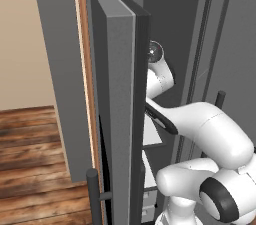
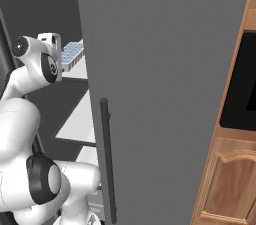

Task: Open the freezer door, pick up the ice cube tray from the freezer, and place it on the dining counter.

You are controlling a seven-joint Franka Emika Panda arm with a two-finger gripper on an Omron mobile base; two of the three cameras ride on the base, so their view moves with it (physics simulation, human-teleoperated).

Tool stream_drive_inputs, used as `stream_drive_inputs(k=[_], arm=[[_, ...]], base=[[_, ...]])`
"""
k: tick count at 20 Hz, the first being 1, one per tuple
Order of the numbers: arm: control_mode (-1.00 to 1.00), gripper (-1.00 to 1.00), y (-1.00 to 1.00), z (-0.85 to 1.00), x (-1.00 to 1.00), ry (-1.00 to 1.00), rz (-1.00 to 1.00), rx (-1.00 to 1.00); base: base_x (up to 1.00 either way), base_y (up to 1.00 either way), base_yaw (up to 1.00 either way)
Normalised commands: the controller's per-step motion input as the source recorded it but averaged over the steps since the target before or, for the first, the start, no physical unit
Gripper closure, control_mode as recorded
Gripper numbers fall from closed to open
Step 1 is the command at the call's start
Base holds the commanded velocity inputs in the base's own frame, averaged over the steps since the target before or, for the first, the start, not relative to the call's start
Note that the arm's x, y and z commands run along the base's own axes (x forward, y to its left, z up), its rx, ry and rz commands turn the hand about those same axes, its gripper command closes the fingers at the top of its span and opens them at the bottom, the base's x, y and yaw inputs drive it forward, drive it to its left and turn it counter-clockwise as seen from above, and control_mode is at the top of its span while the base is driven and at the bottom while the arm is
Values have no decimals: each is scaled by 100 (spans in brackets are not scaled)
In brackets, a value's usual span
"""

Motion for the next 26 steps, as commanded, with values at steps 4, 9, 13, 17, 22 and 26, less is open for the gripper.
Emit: stream_drive_inputs(k=[4, 9, 13, 17, 22, 26], arm=[[-100, -100, 0, 0, 0, 0, 0, 0], [-100, -100, 0, 0, 0, 0, 0, 0], [-100, 100, 0, 0, 0, 0, 0, 0], [-100, 100, 0, 0, 0, 0, 0, 0], [-100, 100, 0, 0, 0, 0, 0, 0], [-100, 100, 0, 0, 0, 0, 0, 0]], base=[[0, 0, 0], [0, 0, 0], [0, 0, 0], [0, 0, 0], [0, 0, 0], [0, 0, 0]])
